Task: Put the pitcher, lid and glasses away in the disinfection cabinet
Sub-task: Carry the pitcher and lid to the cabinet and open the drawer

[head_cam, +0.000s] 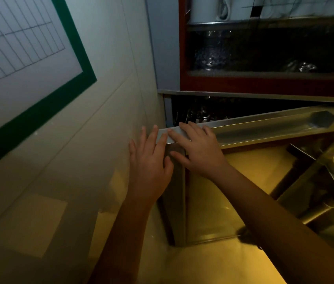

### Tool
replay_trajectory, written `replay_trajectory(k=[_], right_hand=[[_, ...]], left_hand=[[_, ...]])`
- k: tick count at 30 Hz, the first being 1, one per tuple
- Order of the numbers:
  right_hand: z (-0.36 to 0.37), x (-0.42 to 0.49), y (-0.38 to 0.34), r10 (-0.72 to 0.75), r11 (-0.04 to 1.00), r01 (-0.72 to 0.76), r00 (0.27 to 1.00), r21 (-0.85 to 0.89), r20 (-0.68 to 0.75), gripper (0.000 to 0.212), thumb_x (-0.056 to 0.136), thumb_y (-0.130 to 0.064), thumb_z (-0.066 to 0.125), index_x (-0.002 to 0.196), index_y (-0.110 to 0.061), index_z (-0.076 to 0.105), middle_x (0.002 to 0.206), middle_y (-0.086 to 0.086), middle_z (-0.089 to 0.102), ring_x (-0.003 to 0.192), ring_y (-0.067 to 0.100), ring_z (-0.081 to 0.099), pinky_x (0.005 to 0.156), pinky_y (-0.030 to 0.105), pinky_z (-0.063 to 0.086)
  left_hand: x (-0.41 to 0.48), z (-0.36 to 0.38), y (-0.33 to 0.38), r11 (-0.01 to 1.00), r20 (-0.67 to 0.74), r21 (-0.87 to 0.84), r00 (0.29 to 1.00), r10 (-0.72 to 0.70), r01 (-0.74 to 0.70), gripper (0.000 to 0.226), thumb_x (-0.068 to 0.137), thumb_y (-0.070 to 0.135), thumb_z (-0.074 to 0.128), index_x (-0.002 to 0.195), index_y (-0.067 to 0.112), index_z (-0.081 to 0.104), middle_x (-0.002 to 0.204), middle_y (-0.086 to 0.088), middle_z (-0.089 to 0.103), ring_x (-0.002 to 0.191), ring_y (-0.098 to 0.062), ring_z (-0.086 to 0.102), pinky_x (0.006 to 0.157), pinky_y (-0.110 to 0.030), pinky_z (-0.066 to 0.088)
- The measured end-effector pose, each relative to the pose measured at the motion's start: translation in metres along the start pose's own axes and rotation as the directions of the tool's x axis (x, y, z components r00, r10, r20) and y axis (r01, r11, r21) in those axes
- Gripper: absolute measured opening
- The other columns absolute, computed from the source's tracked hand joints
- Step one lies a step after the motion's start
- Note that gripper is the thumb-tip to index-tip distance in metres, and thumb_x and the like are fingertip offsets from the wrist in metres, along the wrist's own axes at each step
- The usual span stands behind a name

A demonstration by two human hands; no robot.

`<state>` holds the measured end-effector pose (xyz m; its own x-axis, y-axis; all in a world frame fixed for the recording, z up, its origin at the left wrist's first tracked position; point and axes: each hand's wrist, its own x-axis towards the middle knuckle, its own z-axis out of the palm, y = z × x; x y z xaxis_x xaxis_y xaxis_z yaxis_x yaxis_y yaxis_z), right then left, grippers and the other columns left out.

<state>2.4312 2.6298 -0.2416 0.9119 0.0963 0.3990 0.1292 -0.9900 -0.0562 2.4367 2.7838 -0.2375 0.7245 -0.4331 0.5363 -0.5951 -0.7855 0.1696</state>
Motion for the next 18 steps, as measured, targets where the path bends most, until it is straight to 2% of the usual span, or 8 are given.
replay_trajectory(k=[7,15,18], right_hand=[[-0.014,-0.029,-0.010,0.007,0.999,-0.009,0.999,0.048,0.050,0.061,0.088,-0.055,0.029,0.134,-0.020,0.049,0.130,0.015,0.055,0.123,0.033,0.048,0.099,0.055,0.035],[-0.032,-0.071,-0.025,0.034,0.994,-0.035,0.999,0.106,0.011,0.057,0.088,-0.050,0.033,0.129,-0.015,0.053,0.124,0.013,0.058,0.121,0.032,0.050,0.099,0.054,0.034],[-0.037,-0.090,-0.028,0.039,0.994,-0.041,0.999,0.103,0.026,0.060,0.090,-0.054,0.029,0.132,-0.017,0.051,0.128,0.011,0.056,0.125,0.030,0.047,0.102,0.054,0.030]], left_hand=[[-0.016,-0.017,0.012,0.999,-0.039,-0.011,0.999,0.033,-0.034,0.053,0.085,0.032,0.039,0.130,0.006,0.051,0.138,-0.019,0.047,0.132,-0.040,0.035,0.099,-0.057,0.013],[-0.047,-0.027,0.032,0.995,-0.014,-0.062,0.997,0.075,-0.076,0.050,0.089,0.030,0.040,0.133,0.008,0.048,0.141,-0.017,0.044,0.135,-0.033,0.028,0.102,-0.056,0.010],[-0.057,-0.031,0.038,0.992,-0.011,-0.078,0.995,0.095,-0.095,0.050,0.089,0.030,0.037,0.132,0.007,0.049,0.141,-0.017,0.044,0.134,-0.033,0.027,0.100,-0.057,0.009]])
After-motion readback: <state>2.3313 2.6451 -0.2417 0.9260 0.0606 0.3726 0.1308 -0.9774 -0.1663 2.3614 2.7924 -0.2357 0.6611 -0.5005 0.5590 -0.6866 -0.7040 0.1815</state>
